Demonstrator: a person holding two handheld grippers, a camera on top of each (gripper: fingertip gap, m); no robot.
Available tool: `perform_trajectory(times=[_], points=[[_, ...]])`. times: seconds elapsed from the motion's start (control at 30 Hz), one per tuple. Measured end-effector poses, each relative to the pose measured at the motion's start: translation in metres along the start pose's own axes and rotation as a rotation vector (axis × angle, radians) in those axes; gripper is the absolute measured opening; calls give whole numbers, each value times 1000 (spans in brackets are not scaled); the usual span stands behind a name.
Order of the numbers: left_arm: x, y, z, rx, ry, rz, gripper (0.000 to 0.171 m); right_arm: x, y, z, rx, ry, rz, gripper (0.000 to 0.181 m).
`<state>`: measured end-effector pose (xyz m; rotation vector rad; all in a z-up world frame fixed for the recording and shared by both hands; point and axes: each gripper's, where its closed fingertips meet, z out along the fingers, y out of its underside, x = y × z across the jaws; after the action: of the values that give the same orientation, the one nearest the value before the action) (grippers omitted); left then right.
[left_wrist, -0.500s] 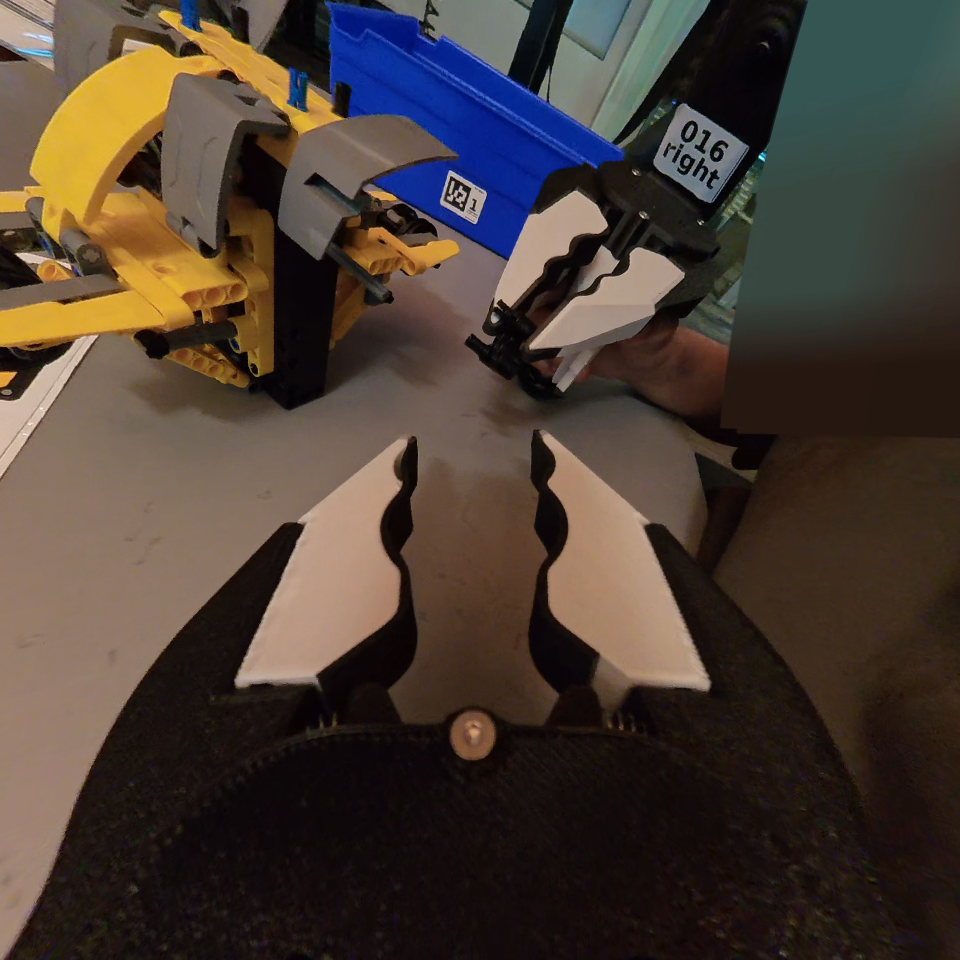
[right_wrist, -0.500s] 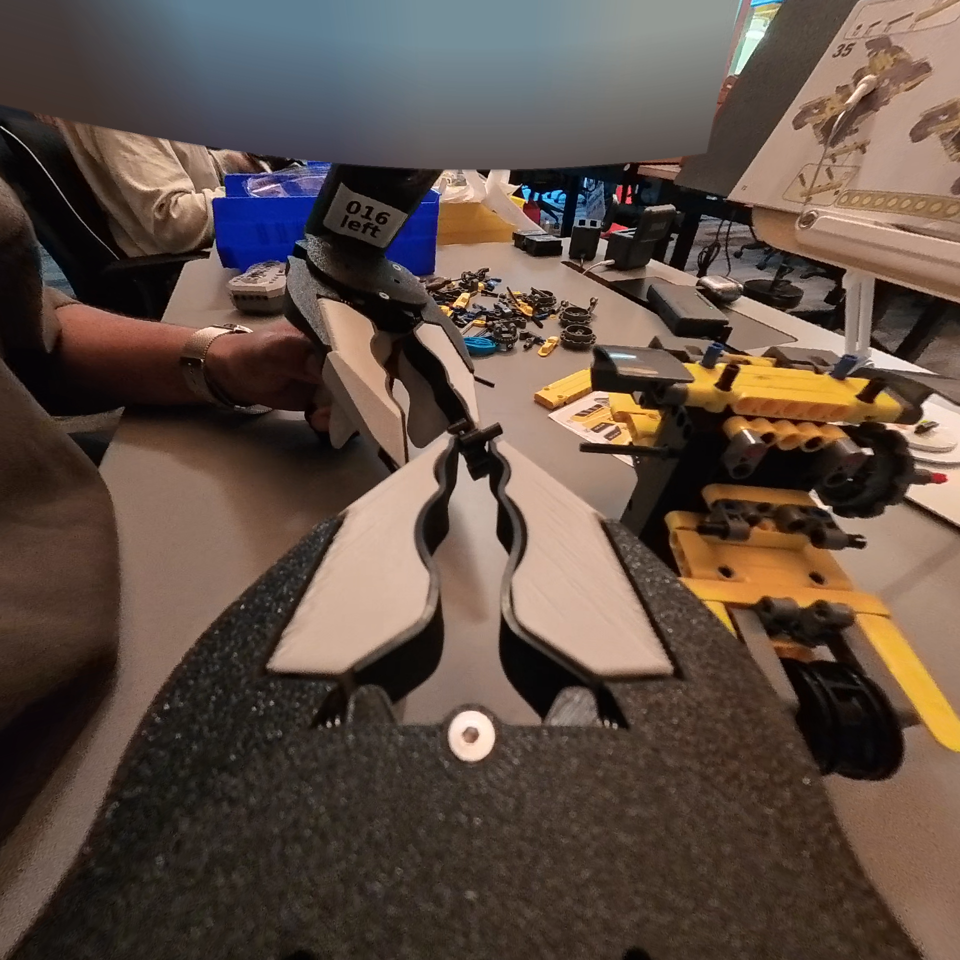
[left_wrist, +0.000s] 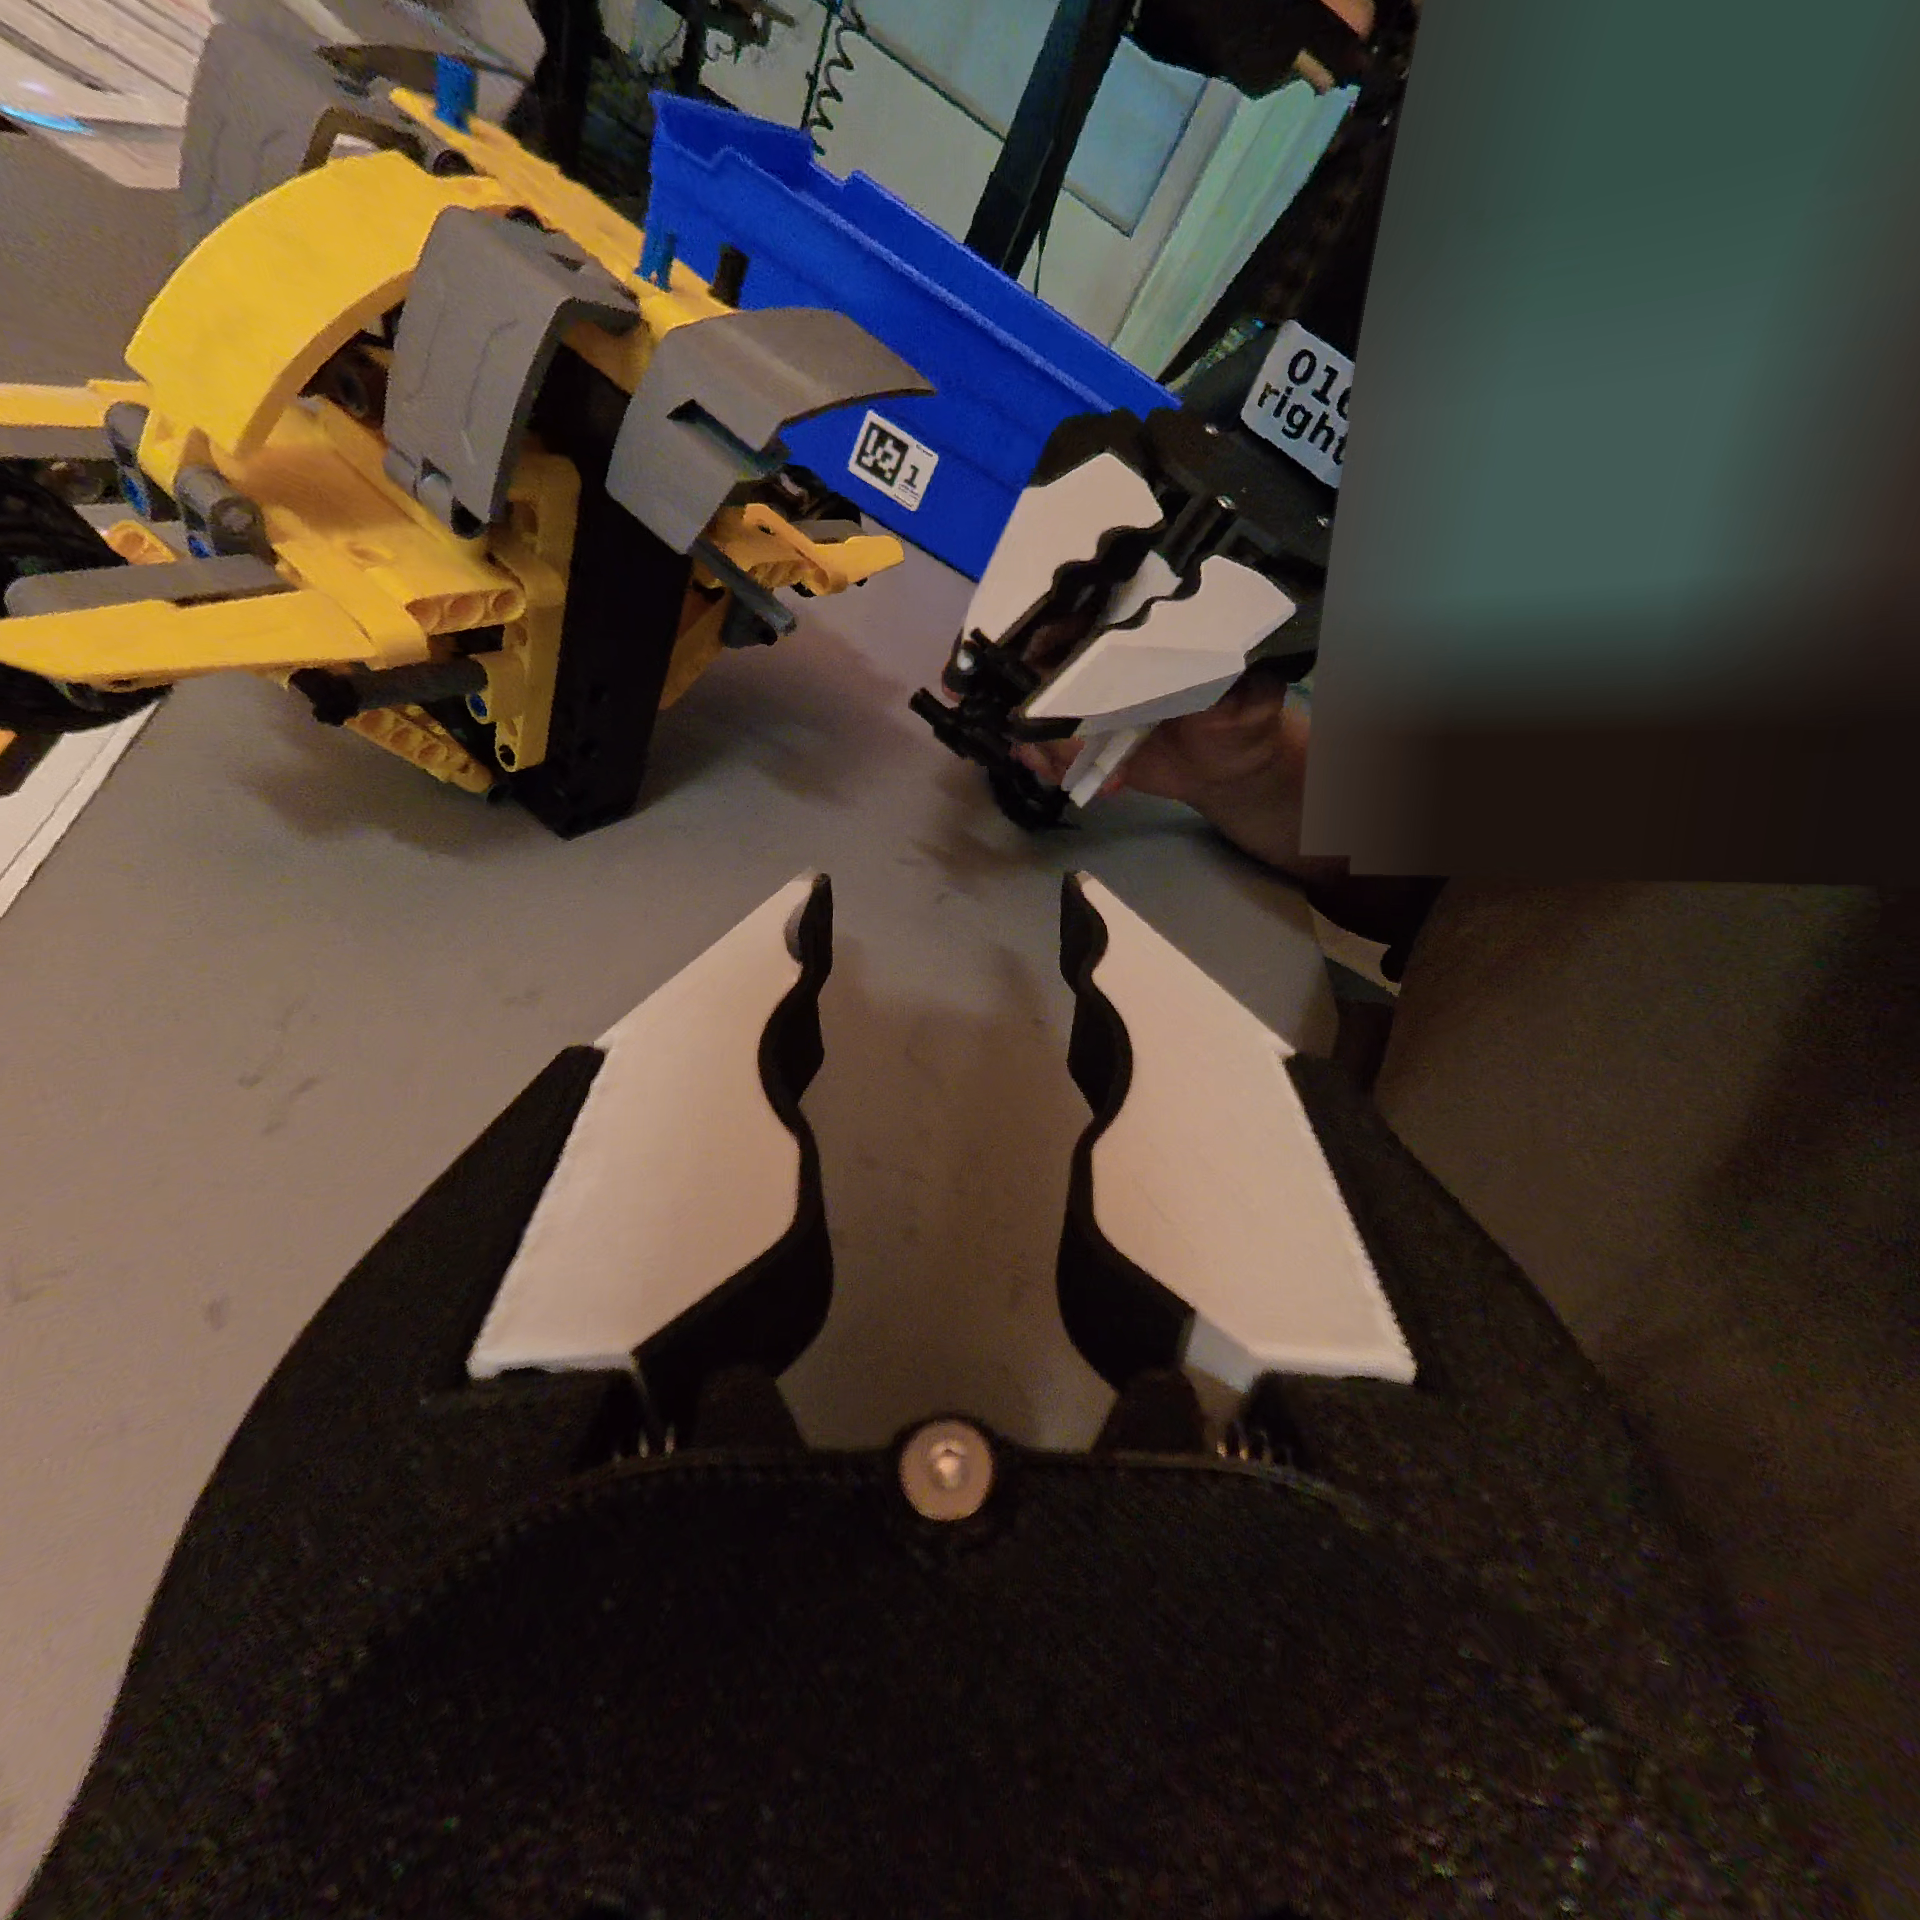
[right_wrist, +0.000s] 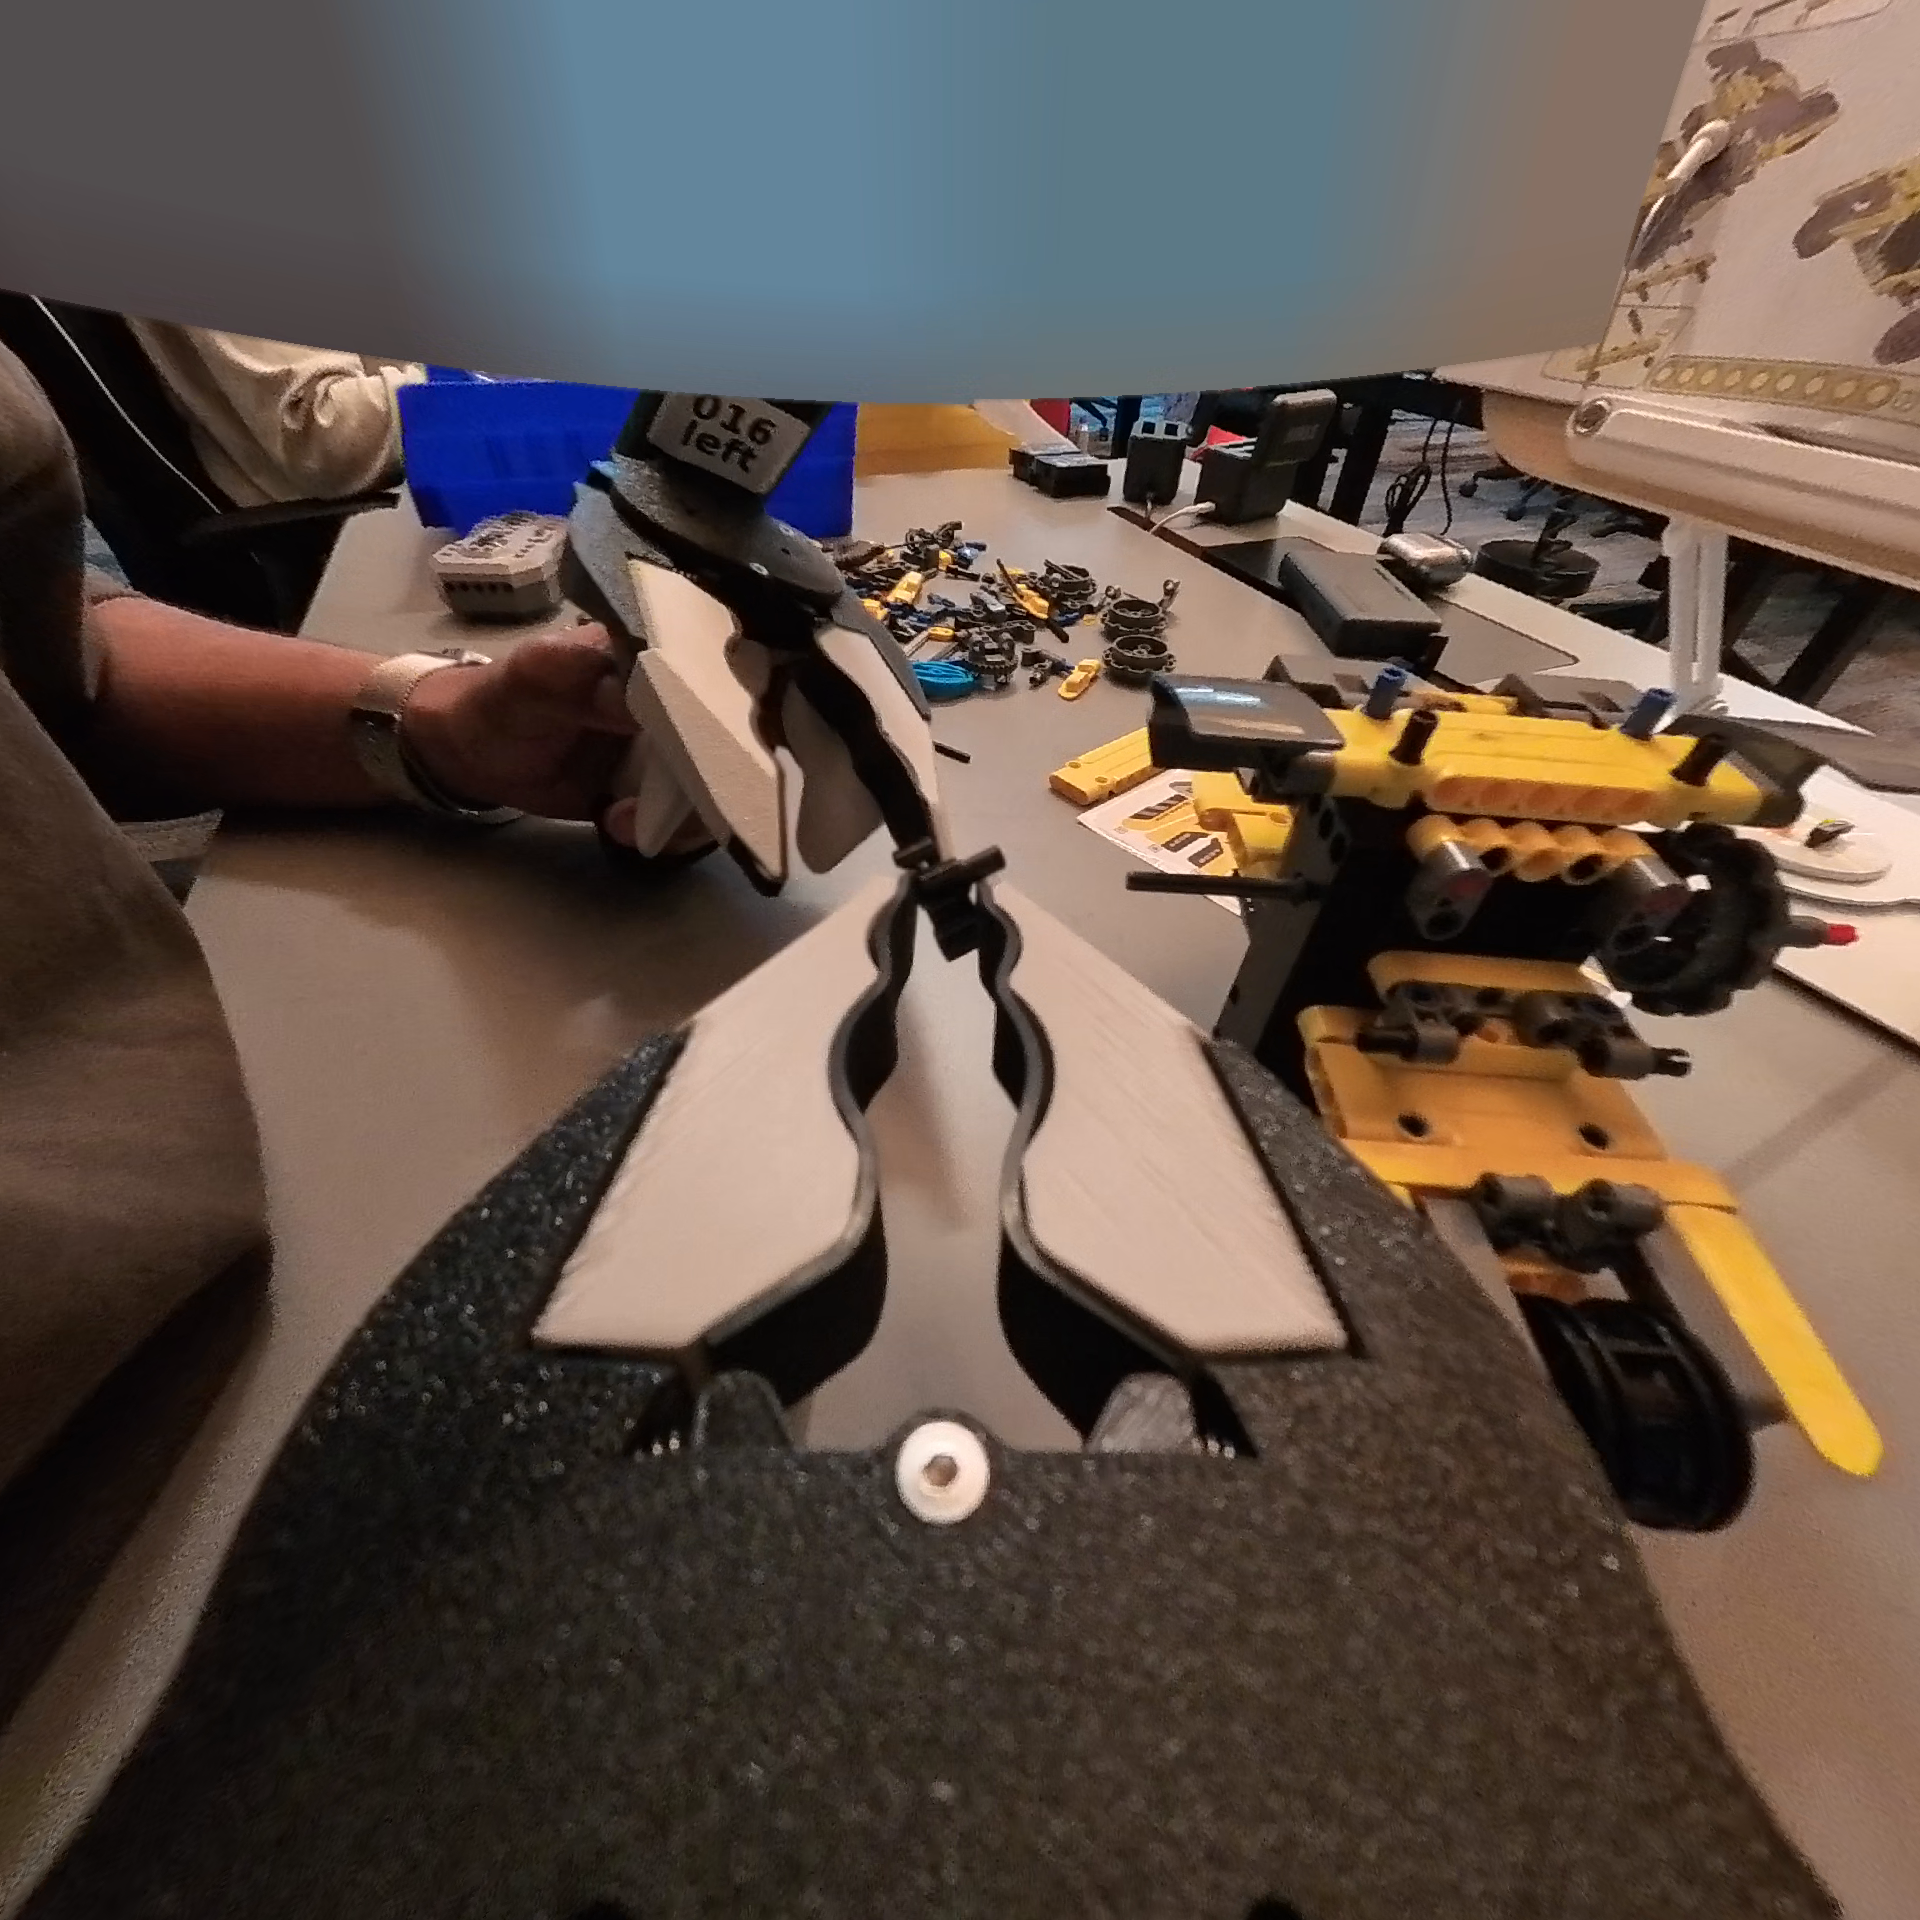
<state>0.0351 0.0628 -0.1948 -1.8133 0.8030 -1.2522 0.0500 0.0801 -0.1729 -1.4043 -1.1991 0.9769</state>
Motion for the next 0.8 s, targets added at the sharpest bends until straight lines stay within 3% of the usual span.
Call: perform_trajectory(times=[0.2, 0.33, 0.47, 0.53, 0.63, 0.73, 0.8], points=[[0, -7, -3, 43, -30, 77, 57, 5, -3, -5, 2, 32, -29, 10], [-13, -21, -13, 112, -157, 193, 75, 3, -9, -9, 12, 50, -72, 11], [-12, -51, -27, 196, -273, 365, 108, 5, -14, -14, 21, 78, -115, 11], [-9, -69, -30, 220, -277, 406, 114, 8, -15, -17, 27, 89, -119, 11], [-19, -85, -26, 138, -270, 438, 121, 12, -14, -22, 45, 85, -82, 11], [-56, -94, -16, -17, -336, 507, 128, 13, -8, -23, 27, 73, -41, 11], [-73, -90, -3, -123, -287, 519, 129, 13, -5, -22, 6, 77, -47, 10]])
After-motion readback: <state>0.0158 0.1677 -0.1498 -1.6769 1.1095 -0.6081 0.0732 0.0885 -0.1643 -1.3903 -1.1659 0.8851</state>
